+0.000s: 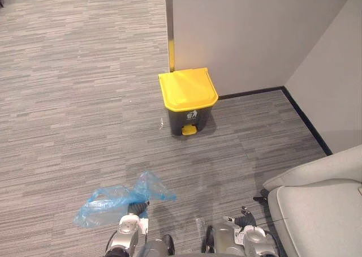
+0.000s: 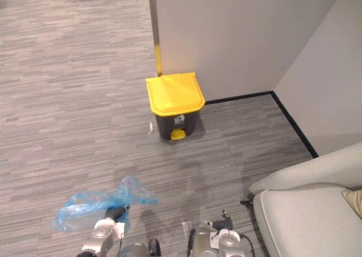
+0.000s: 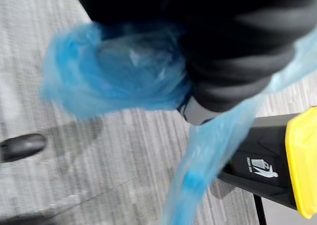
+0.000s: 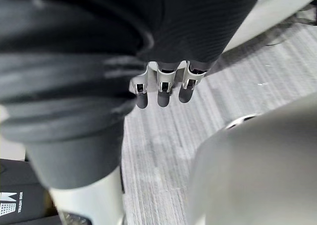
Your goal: Gather rubbish on tea table into small bin, then transfer packed bag to large trash can.
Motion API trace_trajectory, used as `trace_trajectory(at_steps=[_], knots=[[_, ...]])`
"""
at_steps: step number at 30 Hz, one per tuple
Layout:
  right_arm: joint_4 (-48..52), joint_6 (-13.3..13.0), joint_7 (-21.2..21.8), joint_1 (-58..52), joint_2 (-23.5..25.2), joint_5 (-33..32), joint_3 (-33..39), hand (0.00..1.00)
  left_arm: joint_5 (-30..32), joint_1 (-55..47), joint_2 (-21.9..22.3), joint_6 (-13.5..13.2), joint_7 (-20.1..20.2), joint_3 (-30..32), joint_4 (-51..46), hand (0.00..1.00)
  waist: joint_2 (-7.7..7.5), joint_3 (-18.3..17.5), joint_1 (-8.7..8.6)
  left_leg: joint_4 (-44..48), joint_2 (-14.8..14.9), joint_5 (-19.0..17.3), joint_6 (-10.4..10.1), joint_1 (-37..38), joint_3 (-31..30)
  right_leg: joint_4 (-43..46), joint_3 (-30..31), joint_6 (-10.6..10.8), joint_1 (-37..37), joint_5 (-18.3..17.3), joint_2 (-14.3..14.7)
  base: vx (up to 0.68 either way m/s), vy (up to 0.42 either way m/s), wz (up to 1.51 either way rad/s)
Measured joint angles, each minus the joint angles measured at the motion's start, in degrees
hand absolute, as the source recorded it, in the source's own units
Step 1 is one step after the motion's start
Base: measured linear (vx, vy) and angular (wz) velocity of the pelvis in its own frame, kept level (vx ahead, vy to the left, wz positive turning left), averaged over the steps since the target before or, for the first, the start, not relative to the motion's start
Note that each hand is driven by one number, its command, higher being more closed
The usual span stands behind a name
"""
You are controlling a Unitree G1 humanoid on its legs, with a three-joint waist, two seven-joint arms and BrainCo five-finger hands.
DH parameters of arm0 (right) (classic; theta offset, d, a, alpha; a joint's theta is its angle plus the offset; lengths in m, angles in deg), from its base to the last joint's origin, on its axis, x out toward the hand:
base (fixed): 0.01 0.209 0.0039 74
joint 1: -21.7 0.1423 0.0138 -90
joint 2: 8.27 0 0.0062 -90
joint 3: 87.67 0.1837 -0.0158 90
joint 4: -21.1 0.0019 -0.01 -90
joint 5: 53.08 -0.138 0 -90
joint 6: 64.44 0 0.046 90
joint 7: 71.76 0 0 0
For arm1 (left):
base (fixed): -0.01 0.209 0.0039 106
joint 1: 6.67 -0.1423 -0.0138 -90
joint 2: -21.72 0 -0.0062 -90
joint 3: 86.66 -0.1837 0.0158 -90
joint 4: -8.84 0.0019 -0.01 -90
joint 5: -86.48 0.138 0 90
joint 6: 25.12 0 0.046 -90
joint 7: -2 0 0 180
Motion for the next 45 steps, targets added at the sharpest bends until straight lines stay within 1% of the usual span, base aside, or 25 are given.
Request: trace_trajectory(at_steps=[2, 4, 5, 6, 8, 9, 12, 13, 14, 15, 16, 18, 21, 23, 25, 27, 31, 32, 33, 35, 37, 39, 41, 43, 45], knots=[[-0.45, 0.19, 0.02, 0.54, -0.98, 0.1, 0.3, 0.0, 0.02, -0.13, 0.55, -0.03, 0.24, 0.02, 1.2, 1.0, 1.45, -0.62, -0.18, 0.9, 2.02, -0.44, -0.92, 0.78, -1.28, 2.29, -1.24, -1.88, 0.22, -3.29, 1.28, 0.43, -0.157, 0.11], [-0.53, 0.32, -0.01, 0.25, -0.87, 0.22, 0.87, 0.0, 0.02, -0.38, 0.73, -0.02, 0.23, 0.08, 1.21, 1.0, 1.56, -0.59, -0.23, 5.21, 3.1, -0.76, -1.49, -0.17, -1.85, 2.79, -2.6, -2.78, 1.77, -4.99, 1.39, 0.43, -0.174, 0.25], [-0.32, 0.5, 0.01, -0.88, -0.3, 0.27, 0.93, 0.0, 0.02, -0.48, 1.38, -0.02, 0.34, 0.82, 0.73, 1.0, 1.62, -0.53, -0.16, 19.39, 5.83, -0.87, -3.92, -4.62, -2.16, 0.34, -3.68, -3.73, 6.7, -5.84, 2.28, 0.42, -0.175, 0.35], [-0.27, 0.51, 0.0, -1.02, -0.29, 0.28, 0.86, 0.0, 0.02, -0.5, 1.48, -0.03, 0.34, 0.9, 0.61, 1.0, 1.62, -0.52, -0.13, 21.62, 6.22, -0.57, -4.42, -5.49, -2.16, -0.12, -3.68, -3.76, 7.42, -5.9, 2.45, 0.42, -0.113, 0.33], [0.16, 0.48, 0.01, -1.8, -0.17, 0.24, -0.04, 0.0, -0.01, -2.04, 3.07, -0.06, 0.78, 1.92, -1.64, 1.0, 1.51, -0.5, 1.02, 39.48, 10.95, -1.62, -4.22, -12.31, 0.37, -3.89, -3.8, -4.02, 14.75, -7.25, 3.54, 0.38, -0.015, 0.02], [0.39, 0.49, 0.04, -1.77, -0.14, 0.22, 0.01, 0.0, -0.03, -2.16, 3.49, -0.04, 1.03, 1.92, -1.76, 1.0, 1.56, -0.54, 1.19, 40.66, 11.69, -1.99, -3.67, -13.63, 1.27, -4.48, -3.89, -3.96, 16.02, -7.37, 3.46, 0.37, 0.03, -0.1], [2.22, 0.34, 0.02, -1.38, -0.2, 0.2, 0.79, 0.0, -0.02, -2.65, 4.8, 0.14, 1.52, 1.79, -2.04, 1.0, 1.42, -0.57, 1.58, 31.81, 11.87, -1.99, -3.09, -19.54, 3.55, -7.4, -4.01, -2.53, 19.43, -7.79, 1.59, 0.29, 0.115, -0.09], [2.05, 0.37, 0.0, -1.43, -0.32, 0.2, 1.35, 0.0, -0.01, -2.55, 4.94, 0.31, 1.55, 1.75, -2.03, 1.0, 1.62, -0.68, 1.56, 23.43, 10.84, 0.14, -2.17, -20.42, 3.26, -7.49, -4.14, -1.37, 19.85, -8.21, 0.67, 0.2, 0.146, 0.12], [1.87, 0.51, -0.06, -2.03, -0.64, 0.17, 2.7, 0.0, -0.01, -2.54, 5.0, 0.4, 1.54, 1.63, -1.87, 1.0, 2.62, -1.18, 1.56, 11.34, 9.62, 8.02, -2.44, -20.32, 2.3, -7.53, -4.29, 0.73, 20.8, -9.29, 0.4, 0.26, 0.198, 0.13], [1.62, 0.51, -0.07, -2.11, -1.3, 0.17, 2.84, 0.0, -0.02, -2.51, 4.88, 0.4, 1.5, 1.43, -1.66, 1.0, 2.86, -1.18, 1.67, 9.36, 9.28, 14.13, -2.91, -20.35, 1.12, -7.51, -4.09, 1.88, 21.36, -9.98, 0.66, 0.31, 0.238, 0.28], [-0.02, 0.7, 0.0, -2.15, -0.61, 0.16, 2.66, 0.0, -0.01, -2.5, 3.56, 0.53, 1.45, 1.07, -0.83, 1.0, 1.27, -1.75, 1.53, 7.6, 7.0, 14.36, -2.24, -19.09, 1.08, -8.27, -3.5, 3.39, 21.33, -9.85, -1.21, 0.3, 0.252, 0.32], [-0.85, 0.87, 0.03, -2.18, 0.14, 0.19, 2.7, 0.0, 0.0, -1.57, 1.51, 0.63, 1.45, -0.15, -0.88, 1.0, -0.38, -2.0, 1.63, 6.13, 4.64, 13.86, -1.34, -19.13, 1.52, -9.89, -2.69, 4.04, 21.73, -9.61, -3.14, 0.27, 0.207, 0.22], [-1.28, 0.92, 0.05, -0.48, -0.22, 0.26, 2.69, 0.0, 0.02, -1.43, 0.59, 0.81, 1.42, -0.5, 0.44, 1.0, -0.02, -1.72, 1.64, 8.71, 3.39, 10.2, 0.47, -18.33, 2.83, -9.13, -1.48, 6.01, 22.87, -8.56, -5.02, 0.2, 0.155, -0.17], [-1.29, 0.76, 0.1, -0.31, -0.34, 0.32, 2.64, 0.0, 0.03, -2.13, 0.55, 0.83, 1.36, -0.49, 0.88, 1.0, 0.7, -1.61, 1.66, 9.74, 3.45, 7.66, 0.75, -16.45, 3.88, -0.9, 0.82, 6.98, 20.06, -9.09, -6.11, 0.12, 0.145, -0.35], [-1.35, 0.78, 0.15, -0.51, -0.11, 0.35, 1.97, 0.0, 0.01, -2.81, -0.13, 0.93, 1.25, -0.65, 0.93, 1.0, 0.35, -1.55, 1.64, 9.0, 2.47, 5.59, 1.62, -13.87, 5.18, 16.08, 2.95, 7.05, 12.1, -8.63, -8.64, 0.11, 0.144, -0.24], [-1.67, 0.73, 0.29, -0.77, -0.23, 0.12, 0.8, 0.0, 0.0, -2.81, -1.04, 0.96, 1.02, -0.99, 0.93, 1.0, 0.22, -1.48, 1.1, 8.08, 1.75, 4.09, 2.03, -11.45, 5.27, 22.2, 3.75, 6.17, 7.54, -12.35, -8.33, 0.15, 0.077, -0.06], [-1.77, 0.49, 0.27, 0.32, -0.37, 0.28, -0.13, 0.0, 0.01, -1.95, -1.74, 0.96, 0.9, -0.46, 0.95, 1.0, 0.61, -1.01, 0.4, 4.59, 2.74, 3.27, 1.07, -6.5, 5.29, 11.81, 0.22, 3.25, 3.23, -12.57, -1.96, 0.2, -0.052, -0.01], [-1.95, 0.48, 0.27, 0.49, -0.28, 0.28, -0.2, 0.0, 0.01, -1.96, -1.95, 0.89, 0.97, -0.49, 1.03, 1.0, -0.03, -0.95, 0.26, 3.46, 2.45, 3.01, 0.19, -4.79, 5.1, 2.7, -0.07, 2.15, 3.11, -7.27, -0.21, 0.27, -0.102, 0.26], [-2.03, 0.43, 0.24, 0.39, -0.47, 0.27, -0.09, 0.0, 0.02, -2.01, -1.72, 0.89, 0.95, -0.53, 1.55, 1.0, 0.01, -0.75, -0.4, 2.68, 1.8, 2.82, -0.77, -4.02, 3.82, 0.94, -0.07, -0.39, 4.65, -3.6, 0.16, 0.32, -0.087, 0.27], [-2.72, 0.49, 0.06, 0.46, -1.33, 0.37, 0.77, 0.0, 0.05, -2.18, -0.54, 0.82, 1.38, -1.55, 2.31, 1.0, 1.34, -1.99, 0.13, -0.37, 2.43, 4.2, -2.22, -2.97, 0.9, 1.15, -0.63, -1.41, 4.85, -4.48, 1.57, 0.36, -0.067, 0.02], [-2.74, 0.73, 0.09, -0.07, -1.36, 0.36, 2.4, 0.0, 0.15, -2.04, -0.22, 0.82, 1.51, -2.04, 2.36, 1.0, 1.36, -1.76, -0.25, -0.71, 3.13, 4.4, -2.56, -1.4, -0.18, 1.85, -2.39, -1.76, 6.38, -5.66, 1.73, 0.41, -0.112, 0.28], [-2.24, 0.77, 0.06, -1.79, -0.56, 0.28, 3.27, 0.0, 0.17, -2.17, 0.89, 0.77, 1.9, -1.99, 1.59, 1.0, 1.18, -1.71, -0.17, 4.12, 4.23, 3.93, -3.41, -1.07, -0.74, -0.42, -3.69, -2.27, 11.01, -5.99, 2.04, 0.29, -0.044, 0.49], [-0.36, 0.82, 0.05, -2.78, -0.33, 0.29, 2.49, 0.0, 0.18, -2.42, 3.0, 0.69, 2.47, -0.51, -0.84, 1.0, 0.83, -1.56, 0.37, 24.6, 7.17, 2.93, -5.03, -8.28, 0.36, -5.24, -3.88, -2.3, 17.05, -6.01, 2.24, 0.24, 0.026, 0.27], [0.77, 0.76, 0.11, -2.55, -0.2, 0.27, 1.98, 0.0, 0.14, -2.88, 4.42, 0.67, 2.59, 0.26, -1.62, 1.0, 1.54, -1.68, 1.47, 33.19, 10.66, -0.31, -3.55, -13.07, 3.33, -7.39, -2.57, -2.68, 19.49, -6.45, 2.93, 0.19, 0.121, -0.33], [1.7, 0.73, 0.12, -1.89, 0.01, 0.25, 2.14, 0.0, 0.12, -3.11, 4.95, 0.78, 2.66, 0.25, -1.45, 1.0, 2.17, -1.96, 1.79, 28.04, 11.91, -1.11, -2.73, -15.37, 4.51, -7.41, -1.66, -2.18, 19.98, -6.55, 2.47, 0.15, 0.17, -0.38]])
